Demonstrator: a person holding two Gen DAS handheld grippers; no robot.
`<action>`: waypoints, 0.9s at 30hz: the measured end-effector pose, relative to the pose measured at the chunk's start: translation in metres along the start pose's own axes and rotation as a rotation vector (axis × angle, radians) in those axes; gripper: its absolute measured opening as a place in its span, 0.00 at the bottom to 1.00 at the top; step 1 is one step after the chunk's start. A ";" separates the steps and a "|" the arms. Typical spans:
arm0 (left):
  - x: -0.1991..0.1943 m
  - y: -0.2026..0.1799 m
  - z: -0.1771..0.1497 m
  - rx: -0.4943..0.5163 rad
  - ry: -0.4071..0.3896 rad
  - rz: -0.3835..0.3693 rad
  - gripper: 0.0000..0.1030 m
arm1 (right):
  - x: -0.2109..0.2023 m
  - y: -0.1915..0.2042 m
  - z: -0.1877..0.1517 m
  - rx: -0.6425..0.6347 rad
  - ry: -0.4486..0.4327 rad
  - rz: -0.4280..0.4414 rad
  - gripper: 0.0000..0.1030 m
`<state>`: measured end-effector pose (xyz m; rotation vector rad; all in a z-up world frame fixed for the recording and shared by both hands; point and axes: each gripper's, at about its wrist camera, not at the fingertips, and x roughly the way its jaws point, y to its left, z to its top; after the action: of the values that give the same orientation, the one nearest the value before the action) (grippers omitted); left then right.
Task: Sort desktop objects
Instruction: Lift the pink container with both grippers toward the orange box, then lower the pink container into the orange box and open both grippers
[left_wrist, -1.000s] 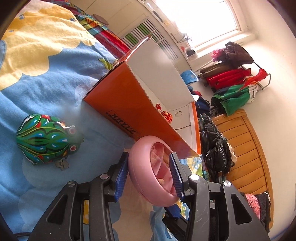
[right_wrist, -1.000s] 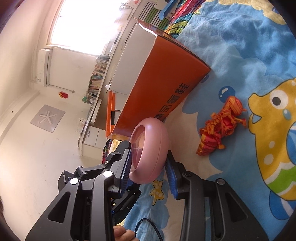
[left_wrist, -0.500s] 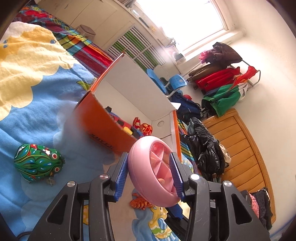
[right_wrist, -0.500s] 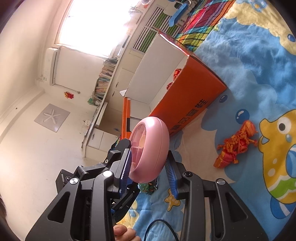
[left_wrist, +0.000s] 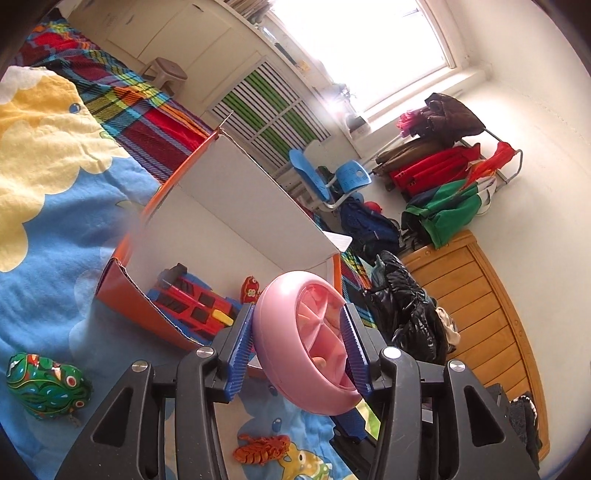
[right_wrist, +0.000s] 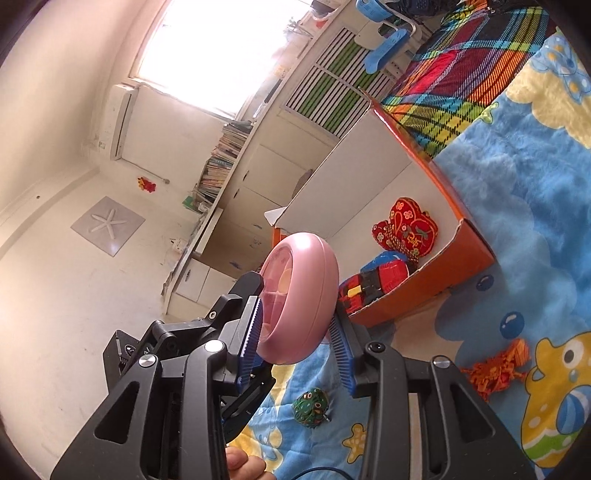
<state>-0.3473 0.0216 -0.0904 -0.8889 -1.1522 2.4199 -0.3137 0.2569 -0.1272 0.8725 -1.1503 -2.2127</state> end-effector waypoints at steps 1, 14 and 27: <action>0.003 0.002 -0.001 -0.006 0.005 0.007 0.43 | 0.001 -0.002 0.000 0.001 0.000 -0.007 0.34; 0.015 0.011 -0.003 -0.019 0.032 0.010 0.45 | 0.007 -0.012 -0.002 0.016 0.017 -0.039 0.34; 0.021 0.007 -0.002 -0.032 0.059 0.024 0.56 | 0.007 -0.013 -0.001 0.045 0.035 -0.033 0.38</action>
<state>-0.3622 0.0290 -0.1053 -0.9827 -1.1679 2.3833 -0.3195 0.2581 -0.1408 0.9512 -1.1810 -2.1973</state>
